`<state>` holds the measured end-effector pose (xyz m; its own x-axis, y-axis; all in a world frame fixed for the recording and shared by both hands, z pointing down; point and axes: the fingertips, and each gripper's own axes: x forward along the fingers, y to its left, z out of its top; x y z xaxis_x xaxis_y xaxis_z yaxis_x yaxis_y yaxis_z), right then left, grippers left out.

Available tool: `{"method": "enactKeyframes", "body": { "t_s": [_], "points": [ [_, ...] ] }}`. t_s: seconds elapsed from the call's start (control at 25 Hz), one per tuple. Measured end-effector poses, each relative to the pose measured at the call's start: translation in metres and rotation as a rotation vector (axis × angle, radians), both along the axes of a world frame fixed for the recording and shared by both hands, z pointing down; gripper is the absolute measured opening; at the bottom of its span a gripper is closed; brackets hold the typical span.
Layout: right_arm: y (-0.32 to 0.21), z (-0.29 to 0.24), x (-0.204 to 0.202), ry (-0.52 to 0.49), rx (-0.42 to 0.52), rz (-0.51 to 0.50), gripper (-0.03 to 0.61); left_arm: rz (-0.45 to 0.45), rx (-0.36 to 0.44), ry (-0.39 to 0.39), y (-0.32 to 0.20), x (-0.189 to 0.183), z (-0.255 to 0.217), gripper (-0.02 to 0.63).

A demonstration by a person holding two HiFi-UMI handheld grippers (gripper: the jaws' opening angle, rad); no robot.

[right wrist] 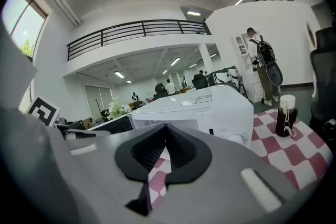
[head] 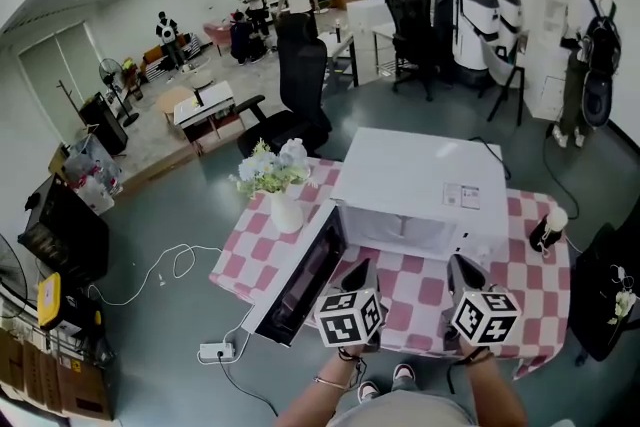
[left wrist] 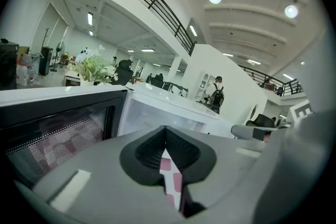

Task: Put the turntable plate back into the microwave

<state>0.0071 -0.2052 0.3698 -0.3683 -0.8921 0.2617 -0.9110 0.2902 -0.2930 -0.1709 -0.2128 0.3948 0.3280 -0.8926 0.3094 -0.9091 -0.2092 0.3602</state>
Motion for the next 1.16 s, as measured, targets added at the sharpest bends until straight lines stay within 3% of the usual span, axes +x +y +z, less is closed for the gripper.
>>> {"method": "enactKeyframes", "body": {
  "t_s": [1.16],
  "points": [
    [-0.013,0.013,0.026,0.069,-0.02,0.045,0.009,0.019,-0.052,0.028,-0.026,0.026,0.023,-0.001]
  ]
}}
